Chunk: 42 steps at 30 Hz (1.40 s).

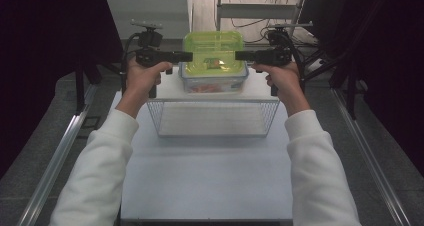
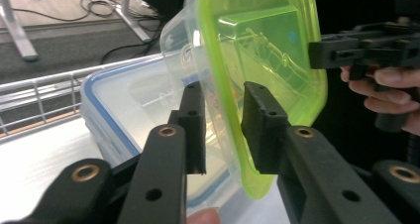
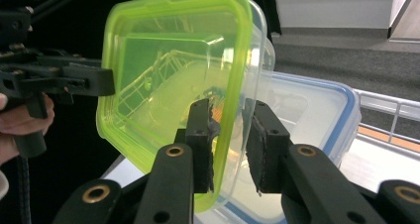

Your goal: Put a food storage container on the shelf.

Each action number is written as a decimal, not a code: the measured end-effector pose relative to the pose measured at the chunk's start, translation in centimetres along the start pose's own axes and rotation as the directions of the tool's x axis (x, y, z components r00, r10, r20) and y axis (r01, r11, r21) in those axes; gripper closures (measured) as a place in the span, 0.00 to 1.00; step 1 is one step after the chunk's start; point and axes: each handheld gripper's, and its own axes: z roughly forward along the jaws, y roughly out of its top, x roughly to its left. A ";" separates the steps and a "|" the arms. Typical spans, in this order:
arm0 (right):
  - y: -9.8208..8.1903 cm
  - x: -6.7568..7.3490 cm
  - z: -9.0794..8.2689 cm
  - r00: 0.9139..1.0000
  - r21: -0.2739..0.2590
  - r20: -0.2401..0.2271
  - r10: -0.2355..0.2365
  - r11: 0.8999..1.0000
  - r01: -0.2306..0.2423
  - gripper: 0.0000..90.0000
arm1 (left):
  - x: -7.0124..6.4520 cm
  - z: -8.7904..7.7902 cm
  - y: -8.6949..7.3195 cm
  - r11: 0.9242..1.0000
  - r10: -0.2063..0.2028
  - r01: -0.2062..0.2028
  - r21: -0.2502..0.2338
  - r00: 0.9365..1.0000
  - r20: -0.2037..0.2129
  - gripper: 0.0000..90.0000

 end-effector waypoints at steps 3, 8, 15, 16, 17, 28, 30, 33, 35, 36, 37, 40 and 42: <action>0.0 -0.1 0.1 1.000 -0.005 0.002 0.013 1.000 -0.013 0.79 | 0.2 0.5 0.1 1.000 -0.019 0.019 -0.014 1.000 -0.009 0.73; -0.1 -0.5 0.3 0.999 -0.015 0.022 0.027 1.000 -0.027 0.75 | 0.6 0.9 0.1 0.999 -0.043 0.043 -0.022 0.999 -0.014 0.70; -0.1 -0.9 0.7 0.998 -0.023 0.030 0.058 0.998 -0.057 0.67 | 1.0 1.2 0.1 0.997 -0.079 0.078 -0.026 0.997 -0.022 0.62; -0.1 -1.1 0.8 0.997 -0.028 0.025 0.069 0.997 -0.068 0.67 | 1.1 1.2 0.2 0.996 -0.080 0.080 -0.031 0.996 -0.024 0.60; -0.1 -1.1 0.8 0.997 -0.031 0.023 0.073 0.997 -0.072 0.65 | 1.1 1.3 0.2 0.996 -0.081 0.081 -0.030 0.996 -0.023 0.58; -0.1 -0.9 1.1 0.996 -0.038 0.035 0.082 0.996 -0.080 0.54 | 0.9 1.5 0.3 0.996 -0.079 0.077 -0.046 0.996 -0.032 0.31; 0.0 -0.9 0.9 0.996 -0.045 0.036 0.082 0.996 -0.080 0.53 | 1.0 1.3 0.3 0.996 -0.075 0.074 -0.049 0.997 -0.032 0.28; 0.0 -0.8 0.5 0.996 -0.052 0.035 0.081 0.995 -0.079 0.51 | 1.1 1.1 0.3 0.997 -0.068 0.067 -0.040 0.997 -0.029 0.26; 0.0 -0.7 0.3 0.996 -0.053 0.035 0.082 0.995 -0.080 0.50 | 1.1 1.0 0.2 0.997 -0.069 0.068 -0.039 0.997 -0.023 0.26; 0.0 -0.7 0.2 0.996 -0.055 0.033 0.083 0.995 -0.081 0.49 | 0.9 0.7 0.2 0.998 -0.061 0.060 -0.033 0.998 -0.020 0.26; 0.0 -0.6 0.0 0.996 -0.050 0.036 0.082 0.996 -0.080 0.49 | 0.8 0.5 0.2 0.998 -0.060 0.059 -0.035 0.998 -0.023 0.26; 0.0 -0.3 -0.4 0.996 -0.057 0.028 0.082 0.995 -0.080 0.48 | 0.5 0.0 0.2 0.998 -0.056 0.055 -0.041 0.998 -0.016 0.26; 0.0 -0.1 -0.7 0.997 -0.060 0.027 0.079 0.995 -0.077 0.47 | 0.4 -0.3 0.2 0.998 -0.050 0.049 -0.045 0.999 -0.018 0.26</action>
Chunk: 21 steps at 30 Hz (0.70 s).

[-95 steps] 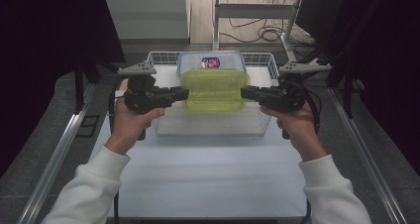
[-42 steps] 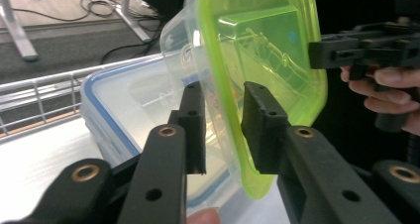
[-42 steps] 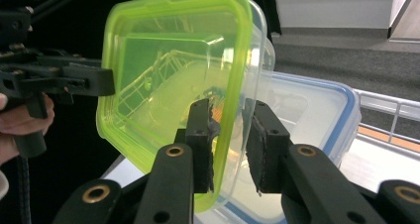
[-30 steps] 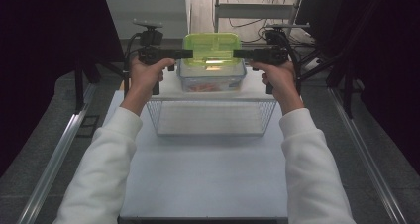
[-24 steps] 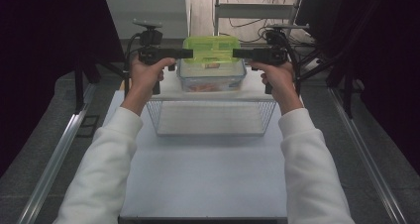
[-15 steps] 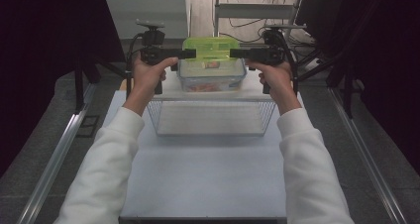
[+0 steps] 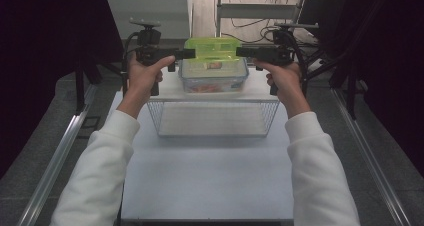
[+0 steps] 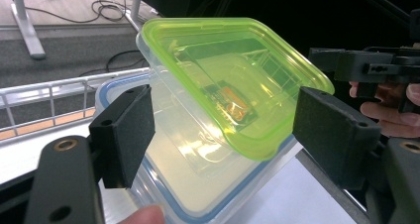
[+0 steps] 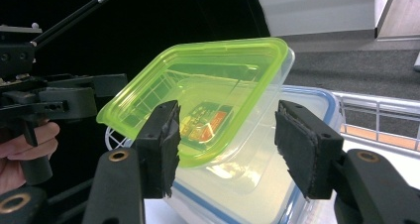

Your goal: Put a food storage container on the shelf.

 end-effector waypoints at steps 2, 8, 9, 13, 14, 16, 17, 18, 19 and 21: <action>-0.1 0.1 -0.2 1.000 0.004 -0.006 -0.003 1.000 0.003 0.47 | -0.2 -0.2 -0.1 1.000 0.003 -0.003 0.000 1.000 0.000 0.26; -0.3 0.6 -0.7 1.000 0.008 -0.011 -0.010 1.000 0.010 0.44 | -0.6 -0.6 -0.4 1.000 0.011 -0.011 0.003 1.000 0.002 0.25; -0.4 0.7 -0.8 1.000 0.009 -0.011 -0.009 1.000 0.009 0.44 | -0.7 -0.7 -0.4 1.000 0.010 -0.010 0.001 1.000 0.001 0.25; -0.5 0.9 -1.3 1.000 0.002 -0.018 -0.015 1.000 0.015 0.44 | -0.8 -1.1 -0.8 1.000 0.019 -0.019 -0.011 1.000 0.006 0.25; -0.6 1.0 -1.4 1.000 0.000 -0.021 -0.016 1.000 0.016 0.44 | -0.8 -1.3 -0.9 1.000 0.023 -0.023 -0.013 1.000 0.011 0.25; -0.7 1.0 -1.6 0.999 0.001 -0.029 -0.021 1.000 0.021 0.43 | -0.8 -1.6 -1.2 1.000 0.022 -0.022 -0.017 1.000 0.010 0.25; -0.9 1.0 -1.8 0.999 0.001 -0.029 -0.021 1.000 0.021 0.43 | -0.8 -1.8 -1.4 1.000 0.019 -0.019 -0.018 1.000 0.011 0.25; -1.1 1.0 -1.9 0.999 0.001 -0.029 -0.023 1.000 0.023 0.43 | -0.8 -2.1 -1.5 0.999 0.022 -0.022 -0.025 1.000 0.011 0.25; -1.2 0.9 -2.1 0.999 0.000 -0.030 -0.024 1.000 0.024 0.43 | -0.8 -2.2 -1.7 0.999 0.026 -0.026 -0.028 1.000 0.010 0.26; -1.6 0.8 -2.5 0.999 0.003 -0.031 -0.026 1.000 0.026 0.43 | -1.0 -2.7 -2.2 0.999 0.036 -0.036 -0.018 0.999 0.003 0.27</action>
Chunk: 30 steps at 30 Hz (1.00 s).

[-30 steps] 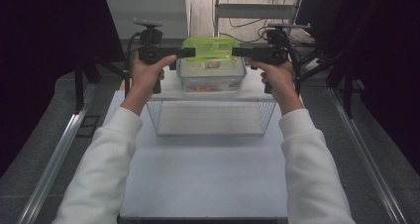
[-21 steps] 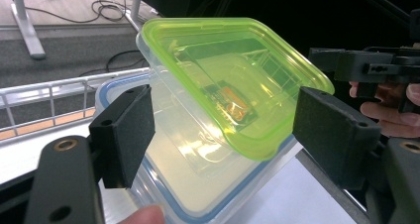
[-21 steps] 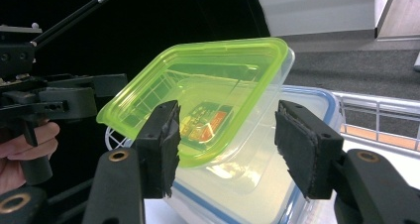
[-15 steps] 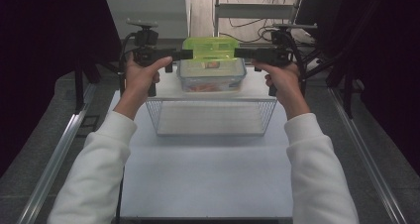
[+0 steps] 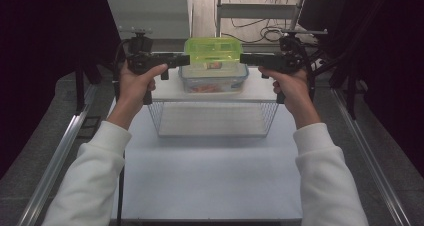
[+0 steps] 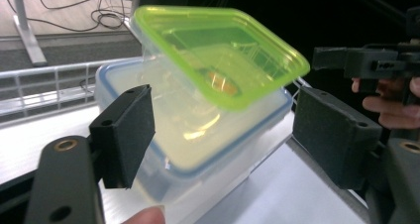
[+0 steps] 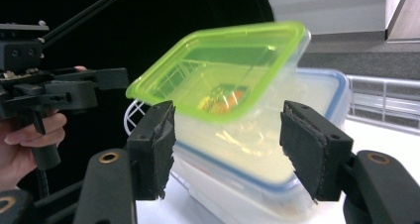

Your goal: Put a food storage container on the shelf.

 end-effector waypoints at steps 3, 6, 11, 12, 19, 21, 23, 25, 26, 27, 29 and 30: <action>-0.6 -0.2 -0.9 1.000 0.021 0.010 -0.006 1.000 0.005 0.42 | 0.0 -0.8 -0.8 1.000 -0.021 0.022 0.021 1.000 -0.018 0.27; -1.4 -0.3 -2.0 1.000 0.028 0.006 -0.018 0.999 0.017 0.42 | -0.1 -1.7 -1.7 0.999 -0.015 0.016 0.043 1.000 -0.019 0.26; -3.1 -0.5 -3.7 0.999 0.049 0.002 -0.037 0.998 0.037 0.41 | -0.3 -3.4 -3.8 0.997 0.009 -0.010 0.073 1.000 0.005 0.27; -3.6 -0.5 -4.0 0.999 0.060 0.004 -0.042 0.997 0.041 0.41 | -0.4 -3.6 -4.2 0.997 0.013 -0.014 0.077 1.000 0.009 0.27; -7.2 -0.5 -5.0 0.996 0.131 0.001 -0.085 0.988 0.084 0.40 | -0.7 -5.0 -8.6 0.990 0.046 -0.050 0.131 0.998 0.032 0.27; -8.8 -0.5 -5.4 0.995 0.145 -0.011 -0.095 0.985 0.096 0.40 | -0.9 -5.3 -10.0 0.988 0.057 -0.062 0.144 0.997 0.043 0.27; -10.2 -0.6 -5.7 0.995 0.152 -0.021 -0.096 0.983 0.098 0.40 | -1.0 -5.4 -11.7 0.985 0.068 -0.077 0.157 0.996 0.062 0.27; -12.0 -0.6 -6.0 0.995 0.165 -0.026 -0.098 0.981 0.101 0.40 | -1.0 -5.4 -13.0 0.982 0.067 -0.079 0.172 0.995 0.074 0.27; -12.6 -0.6 -6.0 0.995 0.169 -0.022 -0.101 0.980 0.104 0.40 | -1.0 -5.4 -13.0 0.982 0.067 -0.079 0.172 0.995 0.074 0.27; -13.4 -0.6 -6.1 0.995 0.181 -0.020 -0.101 0.978 0.103 0.39 | -0.9 -5.3 -14.6 0.980 0.046 -0.064 0.188 0.994 0.097 0.27; -15.2 -0.7 -6.0 0.994 0.201 -0.026 -0.105 0.974 0.108 0.39 | -0.7 -5.1 -16.3 0.977 0.030 -0.050 0.209 0.994 0.101 0.27; -16.2 -0.8 -6.0 0.994 0.210 -0.030 -0.102 0.972 0.106 0.39 | -0.6 -5.0 -17.1 0.975 0.023 -0.046 0.219 0.994 0.106 0.27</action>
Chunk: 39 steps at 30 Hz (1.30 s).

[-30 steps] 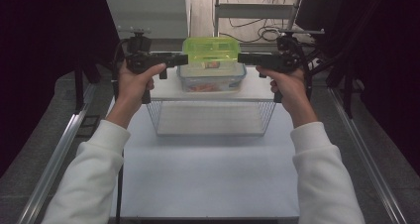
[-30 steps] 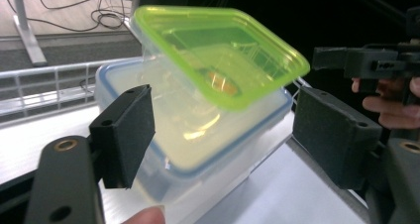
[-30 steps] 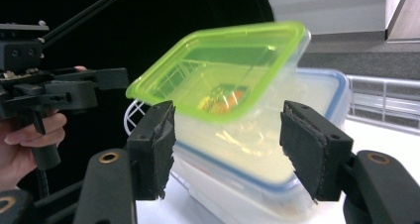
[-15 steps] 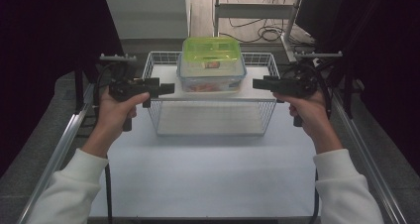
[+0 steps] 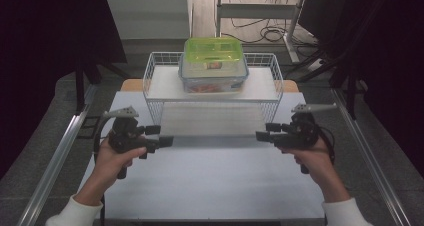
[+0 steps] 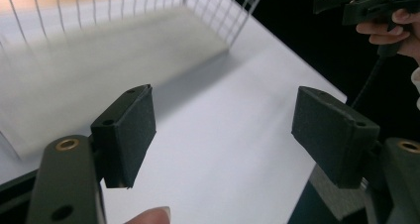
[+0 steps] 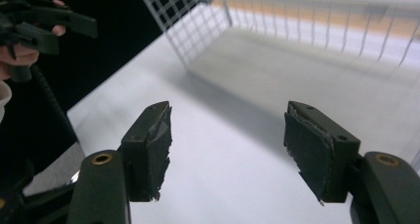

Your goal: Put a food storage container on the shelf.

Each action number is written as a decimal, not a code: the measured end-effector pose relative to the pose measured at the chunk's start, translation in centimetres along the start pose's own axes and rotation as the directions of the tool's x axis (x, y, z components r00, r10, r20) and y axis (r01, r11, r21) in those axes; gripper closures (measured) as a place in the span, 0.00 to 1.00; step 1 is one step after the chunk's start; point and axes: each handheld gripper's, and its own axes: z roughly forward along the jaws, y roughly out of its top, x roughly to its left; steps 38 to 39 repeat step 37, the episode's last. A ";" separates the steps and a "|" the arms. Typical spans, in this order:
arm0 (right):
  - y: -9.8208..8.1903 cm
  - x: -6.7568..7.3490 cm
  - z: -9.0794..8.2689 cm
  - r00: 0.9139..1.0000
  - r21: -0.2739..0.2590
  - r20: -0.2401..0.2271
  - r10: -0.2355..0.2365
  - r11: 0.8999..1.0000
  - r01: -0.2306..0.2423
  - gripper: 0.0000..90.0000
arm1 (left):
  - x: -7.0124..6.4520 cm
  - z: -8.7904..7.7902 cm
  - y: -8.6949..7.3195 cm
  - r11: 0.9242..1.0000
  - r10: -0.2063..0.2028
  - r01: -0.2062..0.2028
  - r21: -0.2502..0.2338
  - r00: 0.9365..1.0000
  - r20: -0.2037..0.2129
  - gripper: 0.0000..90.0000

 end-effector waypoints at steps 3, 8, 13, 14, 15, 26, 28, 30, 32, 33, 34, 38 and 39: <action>-2.7 -0.2 1.0 1.000 0.038 -0.008 0.005 0.999 -0.005 0.39 | 0.3 0.9 -2.2 0.999 -0.004 0.005 0.040 1.000 -0.009 0.27; -5.4 -0.7 2.4 1.000 0.078 -0.017 0.015 0.997 -0.013 0.38 | 0.9 2.6 -4.9 0.995 -0.018 0.020 0.097 1.000 -0.023 0.27; -7.2 -1.3 4.0 1.000 0.119 -0.006 0.019 0.993 -0.018 0.38 | 1.6 4.0 -6.6 0.991 -0.031 0.034 0.127 0.999 -0.027 0.27; -7.5 -1.3 4.4 1.000 0.134 -0.004 0.022 0.991 -0.022 0.38 | 1.7 4.4 -6.9 0.990 -0.029 0.034 0.139 0.999 -0.035 0.27; -7.8 -1.4 4.7 1.000 0.147 0.000 0.013 0.989 -0.013 0.37 | 1.8 4.6 -7.0 0.987 -0.026 0.032 0.156 0.999 -0.039 0.27; -8.4 -1.6 4.6 1.000 0.122 -0.001 0.009 0.993 -0.009 0.37 | 1.5 4.8 -7.4 0.987 -0.024 0.030 0.156 0.999 -0.042 0.26; -8.4 -1.7 4.3 1.000 0.108 0.002 0.011 0.994 -0.011 0.37 | 1.5 4.7 -7.6 0.988 -0.025 0.032 0.151 0.999 -0.045 0.26; -8.4 -1.7 4.2 1.000 0.103 0.003 0.012 0.995 -0.012 0.37 | 1.7 4.7 -7.6 0.988 -0.028 0.035 0.151 0.998 -0.048 0.26; -8.4 -1.7 4.3 1.000 0.103 0.002 0.013 0.995 -0.013 0.36 | 1.7 4.7 -7.7 0.988 -0.031 0.038 0.151 0.998 -0.049 0.25; -8.4 -1.7 4.3 1.000 0.105 0.001 0.011 0.994 -0.011 0.36 | 1.8 4.7 -7.7 0.988 -0.031 0.038 0.152 0.998 -0.048 0.25; -8.4 -1.7 4.3 1.000 0.106 0.001 0.010 0.994 -0.010 0.36 | 1.8 4.7 -7.7 0.988 -0.031 0.038 0.153 0.998 -0.048 0.25; -8.4 -1.6 4.3 1.000 0.104 0.001 0.006 0.995 -0.006 0.36 | 1.8 4.7 -7.7 0.988 -0.031 0.038 0.153 0.998 -0.048 0.25; -8.4 -1.6 4.3 1.000 0.104 0.001 0.006 0.995 -0.006 0.36 | 1.8 4.7 -7.7 0.988 -0.031 0.038 0.153 0.998 -0.048 0.25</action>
